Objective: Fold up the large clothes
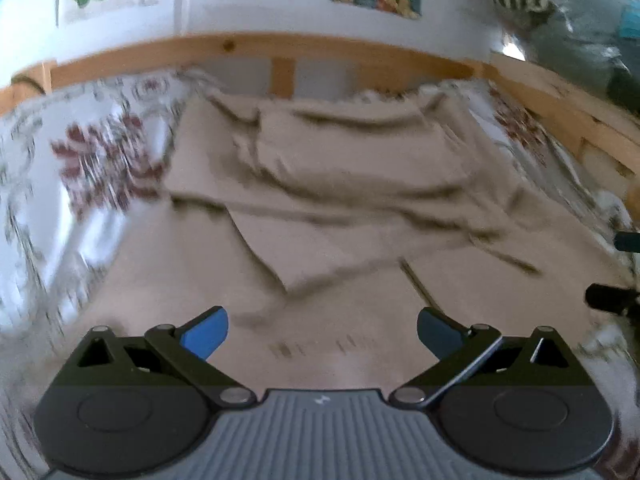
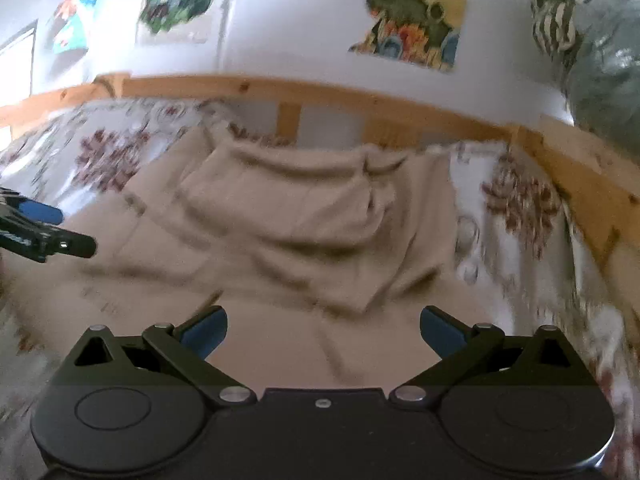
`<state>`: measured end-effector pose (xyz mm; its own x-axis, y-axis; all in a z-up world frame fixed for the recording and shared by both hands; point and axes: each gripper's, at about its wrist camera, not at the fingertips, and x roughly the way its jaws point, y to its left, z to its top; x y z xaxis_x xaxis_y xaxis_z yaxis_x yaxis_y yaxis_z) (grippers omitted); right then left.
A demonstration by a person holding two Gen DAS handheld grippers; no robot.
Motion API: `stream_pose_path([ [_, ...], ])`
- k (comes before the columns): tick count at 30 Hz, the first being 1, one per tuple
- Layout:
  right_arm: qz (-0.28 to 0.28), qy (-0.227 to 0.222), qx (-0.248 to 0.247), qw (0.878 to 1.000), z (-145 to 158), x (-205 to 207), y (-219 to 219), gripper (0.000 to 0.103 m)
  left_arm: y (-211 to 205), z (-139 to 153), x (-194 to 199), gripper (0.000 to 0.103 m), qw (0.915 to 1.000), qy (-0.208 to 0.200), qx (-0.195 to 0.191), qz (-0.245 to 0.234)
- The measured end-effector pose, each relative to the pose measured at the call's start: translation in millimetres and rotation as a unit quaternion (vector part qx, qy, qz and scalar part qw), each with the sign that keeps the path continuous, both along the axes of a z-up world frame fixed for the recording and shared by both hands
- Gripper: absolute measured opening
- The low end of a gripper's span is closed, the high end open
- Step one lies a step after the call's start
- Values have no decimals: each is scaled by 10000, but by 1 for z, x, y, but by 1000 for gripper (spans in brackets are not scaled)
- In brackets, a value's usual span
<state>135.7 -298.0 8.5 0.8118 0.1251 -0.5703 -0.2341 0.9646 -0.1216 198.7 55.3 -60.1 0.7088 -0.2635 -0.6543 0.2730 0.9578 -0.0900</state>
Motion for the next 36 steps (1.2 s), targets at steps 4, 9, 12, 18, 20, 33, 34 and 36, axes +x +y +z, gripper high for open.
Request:
stream_pose_path([
  [4, 219, 160, -392, 9989, -17, -34, 18, 102, -17, -14, -18, 102, 9987, 435, 74, -252],
  [9, 593, 491, -1196, 9898, -51, -45, 35, 102, -33, -17, -33, 102, 9968, 383, 466, -518],
  [12, 710, 492, -1485, 9851, -69, -43, 37, 102, -39, -18, -32, 102, 9963, 466, 627, -348],
  [18, 681, 202, -1348, 9883, -79, -34, 40, 102, -41, -16, -30, 102, 9962, 658, 539, -209],
  [20, 685, 101, -1305, 9890, -78, -34, 39, 102, -41, -15, -29, 102, 9960, 656, 555, -234],
  [33, 384, -238, -693, 9966, -63, -30, 27, 102, -43, -14, -62, 102, 9894, -204, 1051, -983],
  [34, 320, -299, -607, 9972, -61, -30, 26, 102, -47, -17, -65, 102, 9858, -268, 1251, -1087],
  [36, 125, -434, -427, 9981, -55, -29, 20, 101, -57, -24, -68, 102, 9771, -361, 1729, -1186],
])
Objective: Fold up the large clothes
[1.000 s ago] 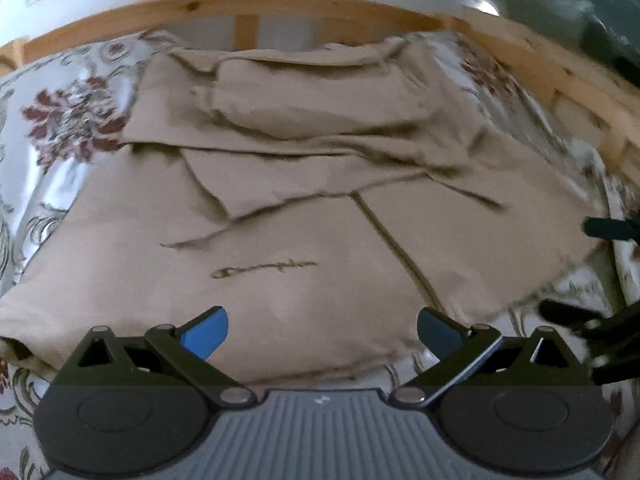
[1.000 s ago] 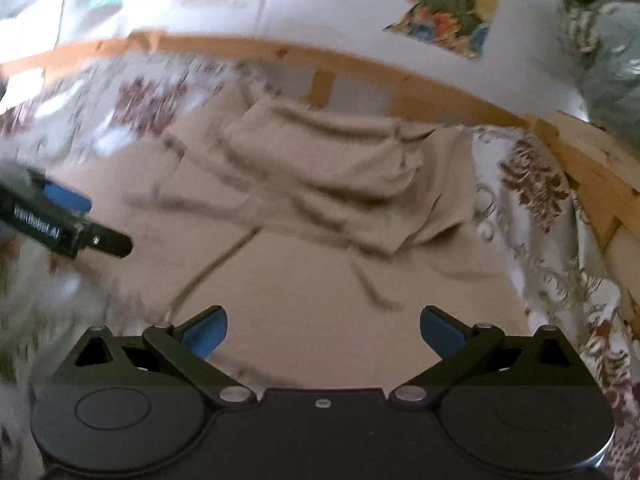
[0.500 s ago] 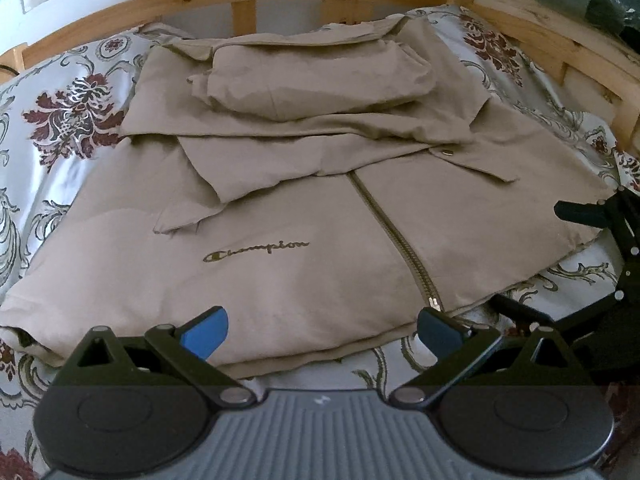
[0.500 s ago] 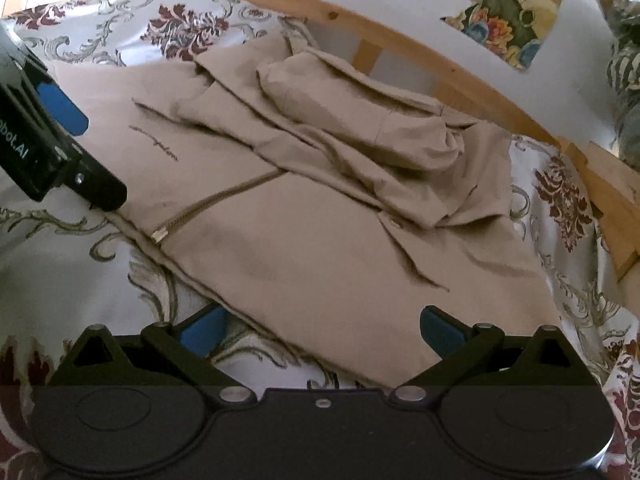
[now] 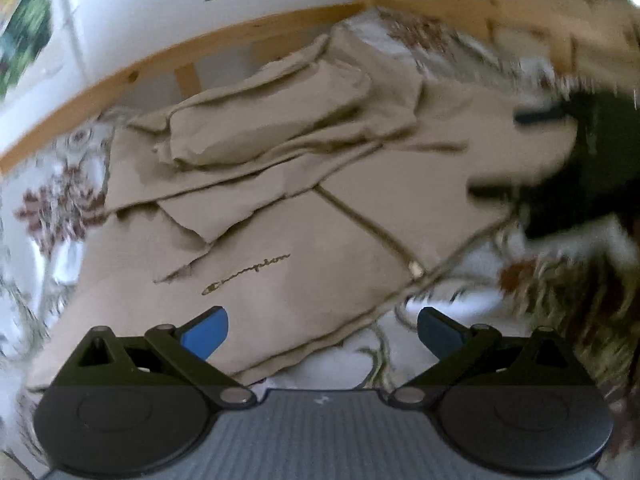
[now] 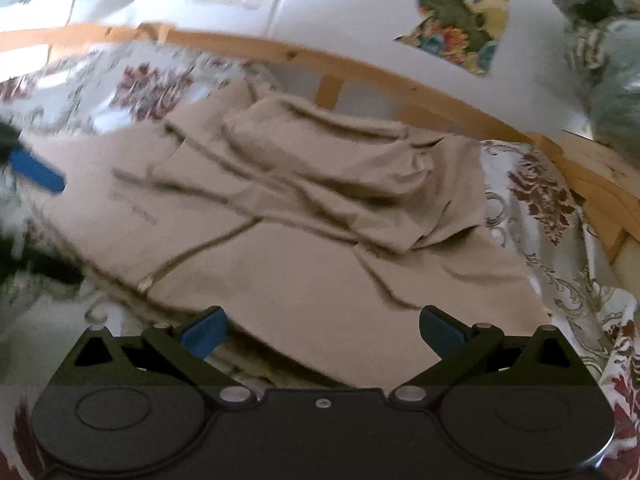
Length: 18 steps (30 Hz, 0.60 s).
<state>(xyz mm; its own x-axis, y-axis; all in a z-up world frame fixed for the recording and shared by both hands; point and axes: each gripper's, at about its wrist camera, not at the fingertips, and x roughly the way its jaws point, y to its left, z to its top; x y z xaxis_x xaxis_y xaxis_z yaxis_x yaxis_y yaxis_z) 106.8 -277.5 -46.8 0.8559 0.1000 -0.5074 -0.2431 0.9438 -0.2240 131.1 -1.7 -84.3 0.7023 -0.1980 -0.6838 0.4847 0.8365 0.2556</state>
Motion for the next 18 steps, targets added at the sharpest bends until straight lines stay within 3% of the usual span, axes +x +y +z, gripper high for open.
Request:
stream_pose_path([
  [5, -330, 144, 365, 9987, 2, 7, -16, 101, -10, -13, 4, 102, 9981, -41, 615, -85],
  [13, -154, 204, 297, 9992, 3, 5, -13, 102, -9, -21, 12, 98, 9907, -449, 1283, 65],
  [16, 24, 265, 182, 9995, 4, 2, -11, 102, -10, -21, 6, 85, 9898, -546, 1315, -24],
  [18, 372, 331, 44, 9988, 7, -4, -8, 102, -11, -21, 0, 68, 9888, -648, 1335, -127],
])
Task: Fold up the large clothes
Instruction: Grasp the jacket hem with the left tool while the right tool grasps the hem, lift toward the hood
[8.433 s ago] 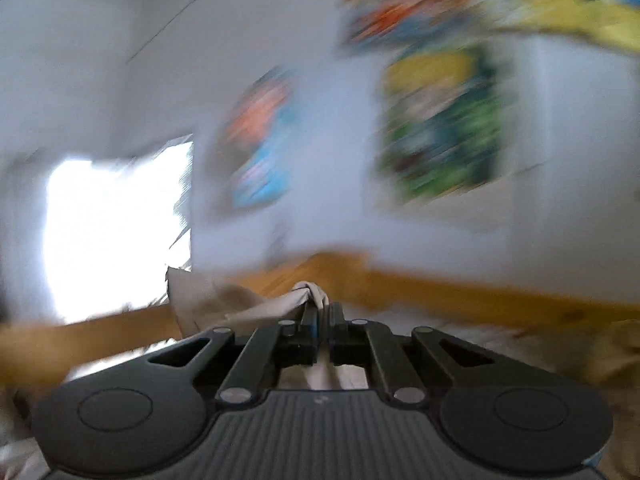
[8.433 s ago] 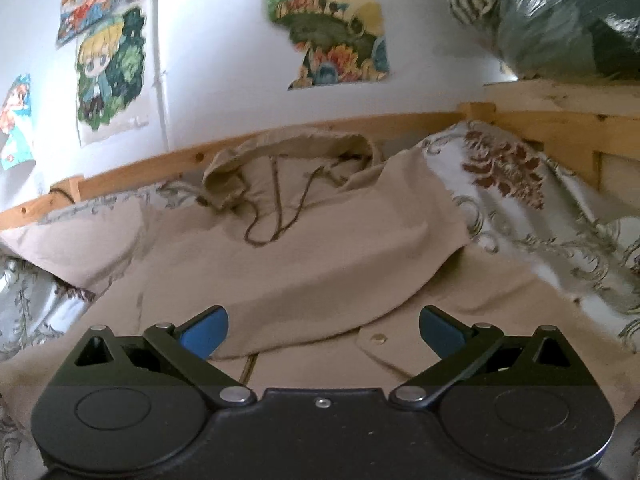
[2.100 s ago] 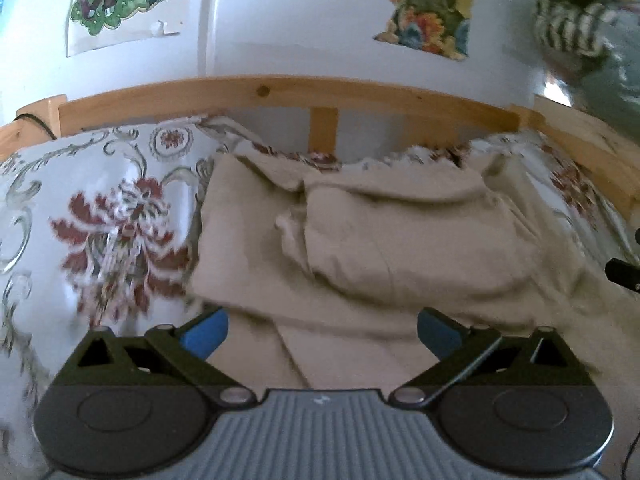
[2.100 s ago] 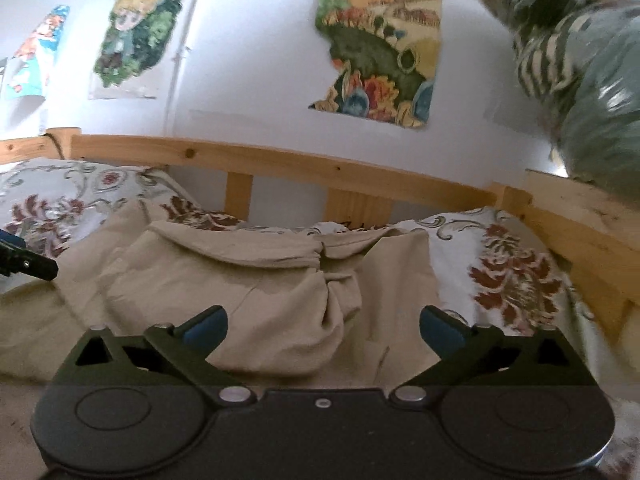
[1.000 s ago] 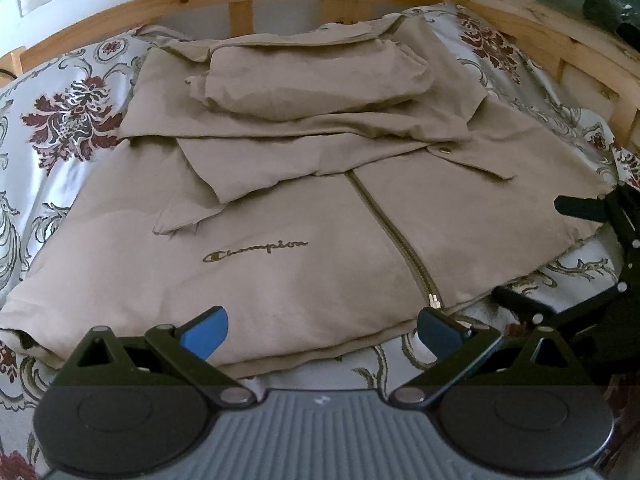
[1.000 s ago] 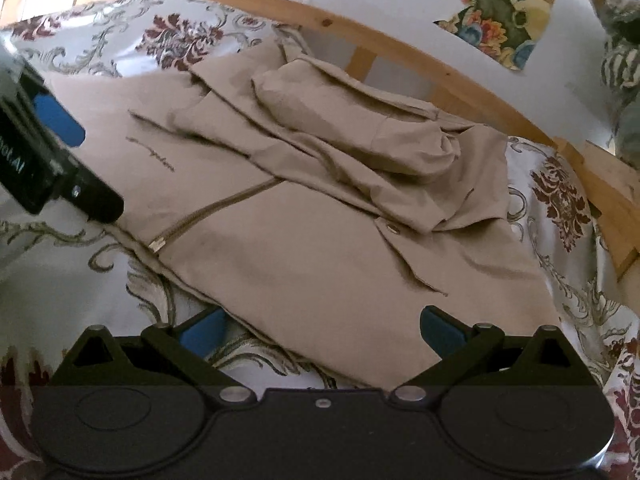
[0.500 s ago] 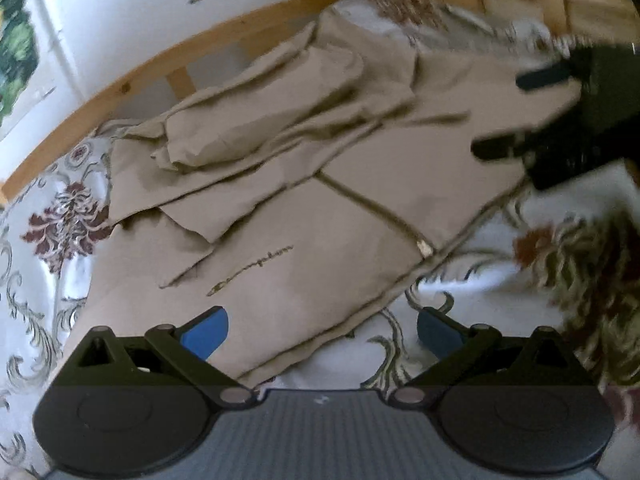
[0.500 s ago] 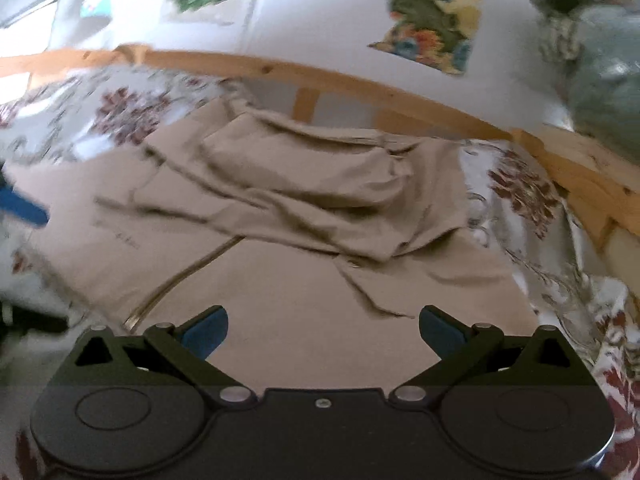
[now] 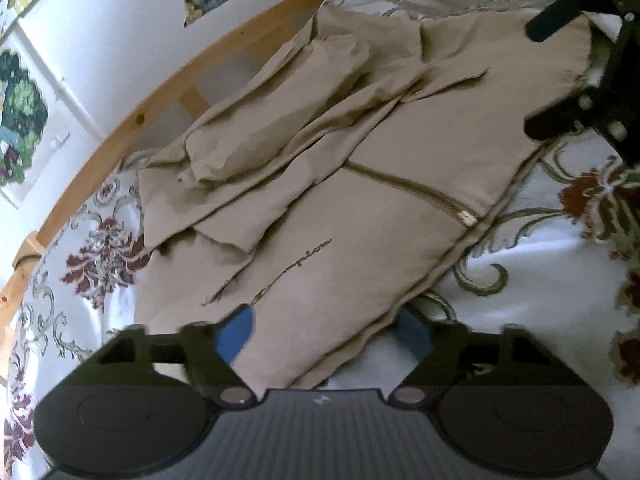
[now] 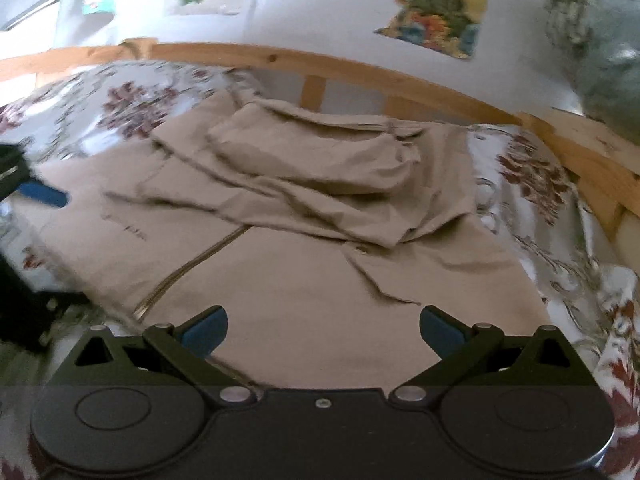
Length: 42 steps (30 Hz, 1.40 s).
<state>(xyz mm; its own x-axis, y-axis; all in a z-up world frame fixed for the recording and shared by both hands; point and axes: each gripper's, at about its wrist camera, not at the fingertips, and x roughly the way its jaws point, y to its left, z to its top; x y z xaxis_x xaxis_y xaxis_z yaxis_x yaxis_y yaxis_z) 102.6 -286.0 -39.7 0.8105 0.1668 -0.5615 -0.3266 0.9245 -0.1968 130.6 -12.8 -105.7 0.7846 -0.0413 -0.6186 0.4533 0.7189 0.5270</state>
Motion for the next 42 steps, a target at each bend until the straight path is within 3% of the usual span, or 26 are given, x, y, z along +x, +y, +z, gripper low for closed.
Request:
stream_pose_path([
  [1, 234, 15, -124, 9996, 2, -5, 3, 102, -1, 1, -3, 64, 10000, -35, 20, -61],
  [5, 944, 42, -665, 9933, -5, -22, 21, 102, -5, 11, -8, 29, 9994, -133, -71, -297],
  [9, 1091, -22, -1031, 9887, -17, -23, 38, 100, -4, 24, 0, 17, 9989, -63, -416, -184],
  [15, 537, -210, -1055, 9927, -27, -5, 34, 79, 2, 37, 4, 17, 9979, -119, -622, -125],
  [17, 372, -254, -1053, 9934, -29, 1, 30, 53, 3, 36, 3, 17, 9978, -108, -642, -120],
  [19, 301, -255, -910, 9951, -29, 5, 26, 35, 4, 34, 0, 19, 9979, -90, -635, -130],
  [20, 278, -276, -766, 9963, -28, 5, 24, 28, 4, 31, -2, 22, 9981, -88, -603, -133],
  [23, 155, -473, -372, 9981, -17, 6, 18, 19, 3, 23, -8, 42, 9989, -103, -437, -139],
  [28, 41, -763, -156, 9970, -2, 4, 15, 16, 15, 6, -4, 43, 9976, -471, 342, 366],
  [34, -50, -860, -104, 9962, 3, 5, 12, 14, 71, 13, 17, 34, 9889, -511, 365, 1347],
  [39, 65, -680, -450, 9966, -3, 6, 16, 15, 102, 19, 27, 20, 9841, -457, 302, 1688],
  [42, 406, -275, -1098, 9927, -18, 8, 20, 32, 104, 28, 28, 7, 9857, -543, 103, 1594],
])
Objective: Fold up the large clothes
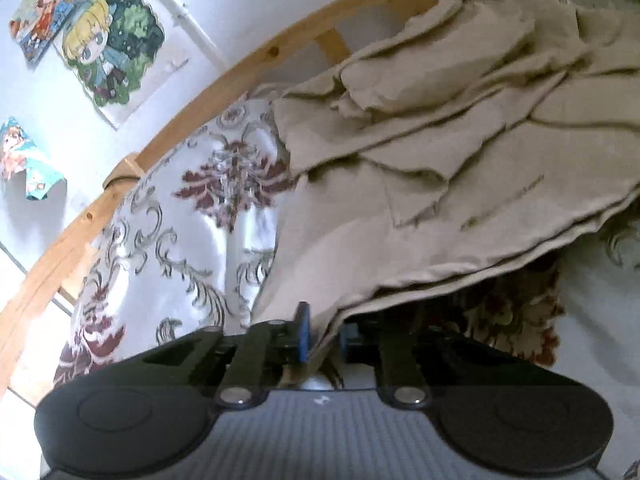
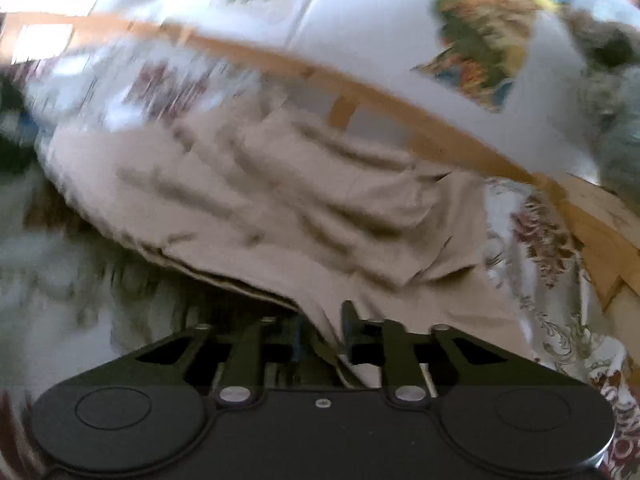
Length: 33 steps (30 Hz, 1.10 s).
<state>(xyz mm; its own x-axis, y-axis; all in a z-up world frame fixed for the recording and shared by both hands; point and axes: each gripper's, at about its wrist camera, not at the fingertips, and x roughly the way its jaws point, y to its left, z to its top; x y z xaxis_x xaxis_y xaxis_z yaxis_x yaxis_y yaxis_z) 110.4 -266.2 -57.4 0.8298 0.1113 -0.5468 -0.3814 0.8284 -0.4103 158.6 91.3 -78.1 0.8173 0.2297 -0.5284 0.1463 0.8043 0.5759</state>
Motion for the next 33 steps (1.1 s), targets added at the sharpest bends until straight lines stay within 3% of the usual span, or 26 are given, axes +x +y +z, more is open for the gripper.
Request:
stream_pose_path([
  [2, 114, 128, -493, 9986, -9, -2, -2, 43, 0, 6, -1, 4, 9998, -132, -152, 24],
  [7, -451, 41, -938, 9946, -12, -4, -28, 48, 6, 24, -6, 3, 9976, -340, -590, 132],
  [9, -622, -36, -912, 9939, -10, -6, -35, 30, 9, 28, -13, 3, 9967, -422, -674, 147],
  [10, -685, -58, -869, 9938, -8, -7, -37, 8, 10, 31, -17, 3, 9962, -441, -737, 141],
  [14, -749, -95, -401, 9963, 23, -23, -41, 5, 21, 53, -44, 2, 9925, -478, -1120, 63],
  [17, -634, -260, -462, 9966, 56, -45, -38, 5, 35, 74, -74, 2, 9897, -365, -1376, -146],
  [22, -365, -174, -449, 9982, 102, -101, -38, 5, 69, 115, -111, 2, 9809, 71, -1915, -318],
  [25, -212, -185, -536, 9982, 125, -123, -36, 5, 72, 138, -121, 2, 9799, 63, -1930, -505],
  [28, -179, -365, -695, 9968, 140, -120, -33, 5, 63, 156, -106, 3, 9808, 79, -1856, -592],
  [31, -192, -646, -1047, 9922, 143, -87, -26, 6, 49, 165, -72, 3, 9878, -28, -1454, -553],
  [33, -332, -774, -1233, 9888, 140, -53, -21, 8, 45, 165, -38, 3, 9904, 105, -1327, -384],
])
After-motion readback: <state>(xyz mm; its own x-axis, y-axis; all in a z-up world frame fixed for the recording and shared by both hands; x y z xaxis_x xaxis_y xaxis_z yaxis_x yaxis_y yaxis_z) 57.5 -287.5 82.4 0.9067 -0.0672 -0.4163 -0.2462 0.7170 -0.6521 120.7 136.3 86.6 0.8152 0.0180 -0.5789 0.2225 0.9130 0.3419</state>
